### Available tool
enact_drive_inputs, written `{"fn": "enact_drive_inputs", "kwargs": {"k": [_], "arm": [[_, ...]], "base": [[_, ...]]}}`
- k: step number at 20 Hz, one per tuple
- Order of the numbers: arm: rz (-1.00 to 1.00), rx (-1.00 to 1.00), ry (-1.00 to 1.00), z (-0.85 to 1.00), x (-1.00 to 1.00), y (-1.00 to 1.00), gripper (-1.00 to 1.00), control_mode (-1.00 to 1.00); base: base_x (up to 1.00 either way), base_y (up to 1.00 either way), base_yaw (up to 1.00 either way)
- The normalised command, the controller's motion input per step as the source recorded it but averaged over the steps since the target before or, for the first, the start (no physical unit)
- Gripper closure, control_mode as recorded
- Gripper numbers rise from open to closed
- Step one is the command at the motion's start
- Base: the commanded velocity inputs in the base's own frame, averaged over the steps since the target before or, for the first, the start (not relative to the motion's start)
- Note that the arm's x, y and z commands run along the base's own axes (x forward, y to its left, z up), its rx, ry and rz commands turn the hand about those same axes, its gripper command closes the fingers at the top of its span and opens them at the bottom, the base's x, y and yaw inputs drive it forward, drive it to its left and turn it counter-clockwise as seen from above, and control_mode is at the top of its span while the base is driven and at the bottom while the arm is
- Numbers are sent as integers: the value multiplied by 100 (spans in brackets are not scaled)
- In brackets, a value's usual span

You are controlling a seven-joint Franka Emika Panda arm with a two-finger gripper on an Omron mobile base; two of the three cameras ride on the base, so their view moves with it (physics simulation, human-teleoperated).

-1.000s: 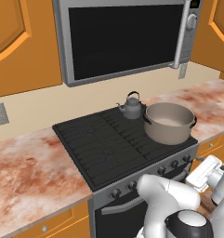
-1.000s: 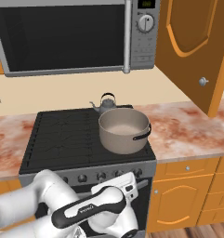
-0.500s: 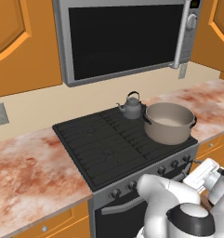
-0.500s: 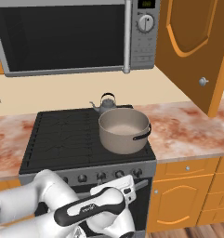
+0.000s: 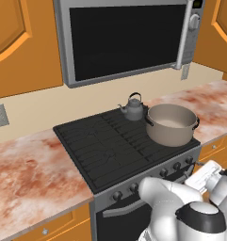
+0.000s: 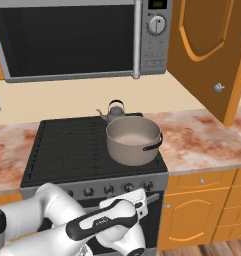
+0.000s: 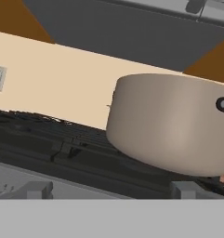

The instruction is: Pick the kettle from the cabinet and place it on a stove burner. Then pick the pot from the counter and place it on another stove burner. Finally, turn both burners on.

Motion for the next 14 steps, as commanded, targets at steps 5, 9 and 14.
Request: {"fn": "enact_drive_inputs", "kwargs": {"k": [5, 9, 14], "arm": [[0, 0, 0, -9, 16, 0, -100, -100], [0, 0, 0, -19, 14, 0, -100, -100], [0, 1, 0, -21, 10, 0, -100, -100]], "base": [[0, 0, 0], [0, 0, 0], [0, 0, 0]]}}
